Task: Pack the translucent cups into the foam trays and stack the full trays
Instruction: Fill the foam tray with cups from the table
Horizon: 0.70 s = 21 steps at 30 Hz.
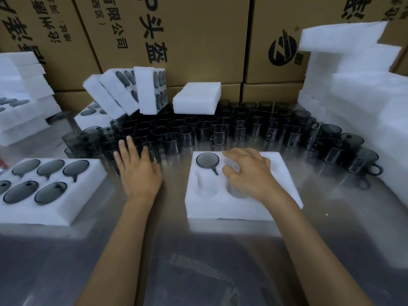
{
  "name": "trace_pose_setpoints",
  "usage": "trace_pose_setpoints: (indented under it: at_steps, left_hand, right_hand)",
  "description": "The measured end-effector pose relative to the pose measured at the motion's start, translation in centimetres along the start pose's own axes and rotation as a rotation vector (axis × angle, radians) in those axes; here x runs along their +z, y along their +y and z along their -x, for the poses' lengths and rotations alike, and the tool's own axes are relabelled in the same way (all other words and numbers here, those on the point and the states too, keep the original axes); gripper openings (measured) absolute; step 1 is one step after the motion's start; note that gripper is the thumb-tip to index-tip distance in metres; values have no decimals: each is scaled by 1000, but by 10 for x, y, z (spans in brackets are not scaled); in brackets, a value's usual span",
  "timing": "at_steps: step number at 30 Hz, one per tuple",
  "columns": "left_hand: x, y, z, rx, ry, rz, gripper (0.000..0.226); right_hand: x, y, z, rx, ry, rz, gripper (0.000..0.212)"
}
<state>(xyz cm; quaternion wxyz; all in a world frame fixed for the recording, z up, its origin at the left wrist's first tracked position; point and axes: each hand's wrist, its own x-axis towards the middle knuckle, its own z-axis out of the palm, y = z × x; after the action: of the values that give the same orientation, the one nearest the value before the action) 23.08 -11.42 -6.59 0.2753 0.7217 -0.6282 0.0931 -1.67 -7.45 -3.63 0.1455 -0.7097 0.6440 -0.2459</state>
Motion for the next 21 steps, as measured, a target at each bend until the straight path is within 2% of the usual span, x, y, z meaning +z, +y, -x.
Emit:
trace_pose_setpoints:
  at_steps: [4,6,9,11,13,15,18,21]
  left_hand:
    - [1,0,0,12,20,43,21]
    - [-1,6,0,-2,9,125,20]
    - [-12,21,2,74,30,356,19]
    - [-27,36,4,137,18,588,18]
    - [-42,51,8,233,-55,745,20]
    - [-52,63,15,324,-146,816,19]
    - [-55,77,26,408,-297,835,20]
    - [-52,87,35,439,-387,872,15]
  right_hand:
    - [0,-2,4,3,17,-17,49]
    - [-2,-4,5,10,18,-61,47]
    - [-9,-7,4,42,89,-224,42]
    - [-17,-8,3,50,164,-441,39]
    - [-26,-9,3,43,173,-683,41]
    - [-34,-6,5,14,130,-812,44]
    - [-39,0,8,-66,53,-837,50]
    - [-41,3,9,-80,92,-732,40]
